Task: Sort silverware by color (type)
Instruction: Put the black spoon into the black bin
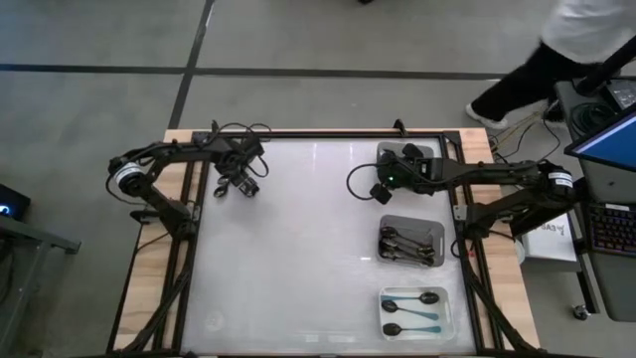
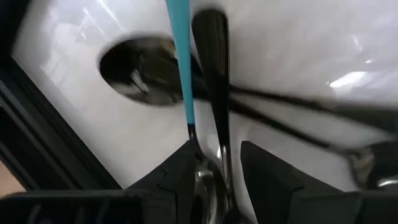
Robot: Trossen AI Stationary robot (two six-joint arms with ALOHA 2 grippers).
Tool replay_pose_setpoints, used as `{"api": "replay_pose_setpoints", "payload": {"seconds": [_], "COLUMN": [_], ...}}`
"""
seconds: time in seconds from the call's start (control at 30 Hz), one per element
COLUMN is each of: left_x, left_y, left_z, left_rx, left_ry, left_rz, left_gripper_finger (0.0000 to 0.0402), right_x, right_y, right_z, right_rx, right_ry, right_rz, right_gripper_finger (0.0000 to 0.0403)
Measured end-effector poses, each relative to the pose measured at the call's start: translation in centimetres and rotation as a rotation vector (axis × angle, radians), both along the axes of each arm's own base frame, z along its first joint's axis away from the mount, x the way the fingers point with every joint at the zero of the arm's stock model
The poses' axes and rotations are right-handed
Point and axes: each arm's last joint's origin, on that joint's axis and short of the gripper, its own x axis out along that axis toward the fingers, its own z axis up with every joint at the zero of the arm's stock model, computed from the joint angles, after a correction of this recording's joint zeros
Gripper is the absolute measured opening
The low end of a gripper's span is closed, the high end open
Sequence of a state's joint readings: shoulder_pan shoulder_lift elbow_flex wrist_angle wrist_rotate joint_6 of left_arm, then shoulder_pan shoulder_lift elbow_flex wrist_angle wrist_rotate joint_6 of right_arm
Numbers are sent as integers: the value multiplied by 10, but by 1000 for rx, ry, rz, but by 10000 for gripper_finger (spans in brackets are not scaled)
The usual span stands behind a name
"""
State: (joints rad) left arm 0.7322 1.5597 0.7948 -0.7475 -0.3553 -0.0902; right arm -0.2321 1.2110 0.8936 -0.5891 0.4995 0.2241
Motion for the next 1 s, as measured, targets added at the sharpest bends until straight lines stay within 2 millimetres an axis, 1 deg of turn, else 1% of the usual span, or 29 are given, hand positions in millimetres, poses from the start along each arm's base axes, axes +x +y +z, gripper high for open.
{"api": "replay_pose_setpoints", "payload": {"seconds": [0.07,0.2,0.3,0.4,0.5,0.57,0.87,1.0], "left_x": [-4,-8,-7,-5,-3,-2,0,4], "left_y": [-2,-3,-3,-1,0,1,-1,-4], "left_z": [-6,-12,-12,-11,-9,-9,-8,-3], "left_rx": [-8,6,13,11,4,-1,-12,-74], "left_ry": [9,-5,-11,-26,-53,-72,-103,-166], "left_rz": [4,9,10,11,19,32,60,54], "left_gripper_finger": [111,111,99,68,23,7,3,2], "right_x": [0,0,0,1,1,1,1,1], "right_y": [0,0,0,0,0,0,0,0], "right_z": [0,0,0,0,0,1,0,0], "right_rx": [-1,-1,0,-1,2,2,2,2], "right_ry": [-2,-5,-6,-8,-15,-17,-17,-17], "right_rz": [-1,-1,-2,-2,-8,-8,-7,-8], "right_gripper_finger": [93,93,93,93,93,93,93,93]}}
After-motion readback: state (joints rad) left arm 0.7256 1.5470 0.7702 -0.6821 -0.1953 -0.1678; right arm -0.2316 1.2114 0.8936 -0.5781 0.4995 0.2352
